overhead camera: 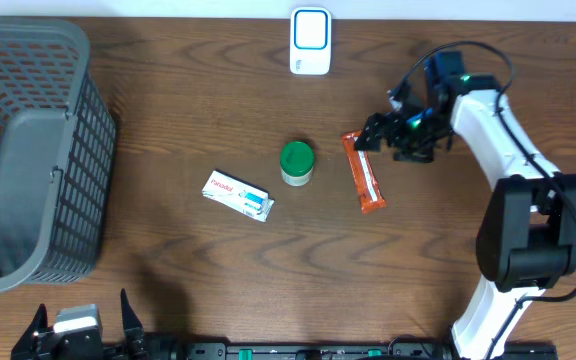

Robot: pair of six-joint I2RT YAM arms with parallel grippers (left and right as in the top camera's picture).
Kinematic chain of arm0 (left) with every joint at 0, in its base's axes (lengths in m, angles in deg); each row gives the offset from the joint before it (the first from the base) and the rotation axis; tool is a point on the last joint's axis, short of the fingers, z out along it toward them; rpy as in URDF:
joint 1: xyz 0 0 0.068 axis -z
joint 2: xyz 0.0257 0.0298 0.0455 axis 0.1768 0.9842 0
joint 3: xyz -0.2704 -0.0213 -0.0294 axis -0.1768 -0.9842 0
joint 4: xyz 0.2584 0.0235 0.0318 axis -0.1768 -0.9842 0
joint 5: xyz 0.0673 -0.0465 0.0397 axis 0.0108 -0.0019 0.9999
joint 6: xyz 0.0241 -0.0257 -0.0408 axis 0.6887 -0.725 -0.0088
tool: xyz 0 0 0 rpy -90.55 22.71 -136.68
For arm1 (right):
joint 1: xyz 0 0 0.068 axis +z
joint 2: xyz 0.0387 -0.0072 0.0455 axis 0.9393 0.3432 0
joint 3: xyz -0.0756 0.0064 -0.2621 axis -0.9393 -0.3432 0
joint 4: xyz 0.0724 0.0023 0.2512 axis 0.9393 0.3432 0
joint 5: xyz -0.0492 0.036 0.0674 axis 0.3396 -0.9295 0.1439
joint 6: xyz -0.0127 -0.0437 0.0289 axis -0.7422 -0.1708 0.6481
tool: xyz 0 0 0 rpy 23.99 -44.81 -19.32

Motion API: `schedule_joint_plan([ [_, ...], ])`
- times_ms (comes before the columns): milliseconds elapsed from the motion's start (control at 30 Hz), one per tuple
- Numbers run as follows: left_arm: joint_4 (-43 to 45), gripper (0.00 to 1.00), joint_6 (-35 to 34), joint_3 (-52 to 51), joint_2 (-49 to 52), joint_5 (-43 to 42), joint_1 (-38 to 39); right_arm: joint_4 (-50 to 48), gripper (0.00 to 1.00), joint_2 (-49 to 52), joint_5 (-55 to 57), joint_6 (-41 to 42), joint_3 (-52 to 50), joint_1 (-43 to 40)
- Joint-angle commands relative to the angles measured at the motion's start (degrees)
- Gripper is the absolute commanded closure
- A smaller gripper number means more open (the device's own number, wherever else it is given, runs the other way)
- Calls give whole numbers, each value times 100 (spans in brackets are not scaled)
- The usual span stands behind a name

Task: Scan the item barcode

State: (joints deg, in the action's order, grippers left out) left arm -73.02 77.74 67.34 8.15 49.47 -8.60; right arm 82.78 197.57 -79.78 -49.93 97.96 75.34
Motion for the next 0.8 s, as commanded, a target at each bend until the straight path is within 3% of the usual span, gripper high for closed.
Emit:
schedule_joint_plan([
  [0, -11, 1, 94, -26, -35, -52, -17, -323, 1, 70, -111, -79, -525, 11],
  [367, -11, 1, 94, -26, -35, -55, -17, -1816, 6, 92, -236, -24, -2361, -37],
  [633, -11, 1, 94, -26, -37, -55, -17, -2522, 20, 94, 170, 39, -3292, -39],
  [767, -11, 1, 94, -26, -50, -55, -17, -2511, 32, 103, 588, 129, -3338, -37],
])
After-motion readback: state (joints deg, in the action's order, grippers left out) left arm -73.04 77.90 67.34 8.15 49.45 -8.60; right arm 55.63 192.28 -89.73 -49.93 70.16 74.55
